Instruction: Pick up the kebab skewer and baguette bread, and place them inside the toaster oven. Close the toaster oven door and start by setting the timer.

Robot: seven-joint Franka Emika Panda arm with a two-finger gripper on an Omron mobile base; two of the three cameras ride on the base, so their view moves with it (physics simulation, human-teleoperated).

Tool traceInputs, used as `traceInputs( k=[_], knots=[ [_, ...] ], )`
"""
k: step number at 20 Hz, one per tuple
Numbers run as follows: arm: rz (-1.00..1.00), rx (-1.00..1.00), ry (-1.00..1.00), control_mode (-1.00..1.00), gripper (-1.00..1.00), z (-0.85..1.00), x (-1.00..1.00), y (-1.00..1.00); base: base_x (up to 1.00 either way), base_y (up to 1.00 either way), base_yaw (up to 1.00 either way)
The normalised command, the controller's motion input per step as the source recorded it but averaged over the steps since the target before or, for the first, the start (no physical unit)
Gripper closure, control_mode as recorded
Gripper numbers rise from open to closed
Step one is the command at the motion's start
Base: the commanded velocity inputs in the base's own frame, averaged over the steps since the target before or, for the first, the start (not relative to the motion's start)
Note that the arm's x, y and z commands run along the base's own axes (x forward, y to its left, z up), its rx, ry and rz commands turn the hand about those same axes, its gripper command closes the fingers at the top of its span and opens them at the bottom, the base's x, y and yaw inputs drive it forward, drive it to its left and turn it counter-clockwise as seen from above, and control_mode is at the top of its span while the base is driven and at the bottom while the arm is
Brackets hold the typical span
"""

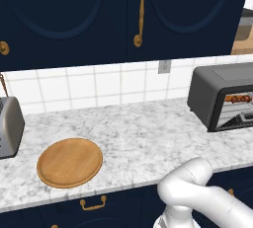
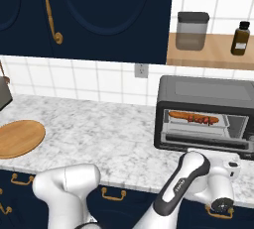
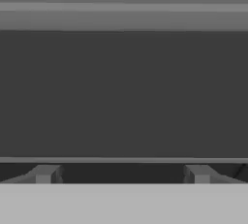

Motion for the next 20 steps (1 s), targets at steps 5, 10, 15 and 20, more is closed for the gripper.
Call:
traceInputs(
  k=[5,10,15,20],
  knots=[
    [0.0,0.0,-0.01,-1.0,-1.0,0.11,0.33,0.02,0.0,0.0,0.0],
    [0.0,0.0,-0.01,-1.0,-1.0,0.11,0.3,0.01,0.0,0.0,0.0],
    [0.0,0.0,0.0,-1.0,-1.0,0.09,0.3,0.02,0.0,0.0,0.0],
    [0.0,0.0,0.0,-1.0,-1.0,0.07,0.26,0.01,0.0,0.0,0.0]
  ],
)
